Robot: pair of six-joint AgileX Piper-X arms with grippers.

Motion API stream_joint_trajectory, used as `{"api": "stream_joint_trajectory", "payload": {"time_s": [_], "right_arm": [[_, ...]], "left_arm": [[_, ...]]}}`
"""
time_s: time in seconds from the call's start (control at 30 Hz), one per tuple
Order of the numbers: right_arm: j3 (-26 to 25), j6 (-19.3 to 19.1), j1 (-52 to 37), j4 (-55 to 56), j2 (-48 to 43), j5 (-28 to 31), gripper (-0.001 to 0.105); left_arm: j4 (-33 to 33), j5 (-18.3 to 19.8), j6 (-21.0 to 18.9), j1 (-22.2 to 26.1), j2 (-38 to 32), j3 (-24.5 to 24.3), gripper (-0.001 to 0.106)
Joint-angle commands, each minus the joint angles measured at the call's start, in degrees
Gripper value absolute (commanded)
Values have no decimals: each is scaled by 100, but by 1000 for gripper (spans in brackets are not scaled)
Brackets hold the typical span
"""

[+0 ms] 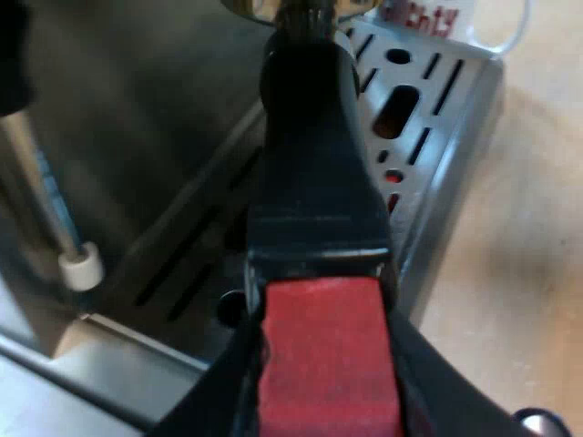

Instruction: Put the handle in the coffee machine

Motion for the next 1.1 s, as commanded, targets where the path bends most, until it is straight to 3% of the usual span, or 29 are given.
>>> {"api": "stream_joint_trajectory", "payload": {"time_s": [0.03,0.5,0.67,1.0,1.1], "right_arm": [[-8,-73,-26,-43,1,35,95],[-8,-73,-26,-43,1,35,95],[-8,-73,-26,-43,1,35,95],[-8,-73,-26,-43,1,35,95],[-8,-73,-81,-32,1,35,88]], "left_arm": [[-75,342,30,-81,-77,-73,0],[-100,328,30,-55,-232,-308,0],[-71,691,-61,-55,-275,-398,0],[-53,709,4,-55,-274,-398,0],[-53,709,4,-55,-274,-398,0]]}}
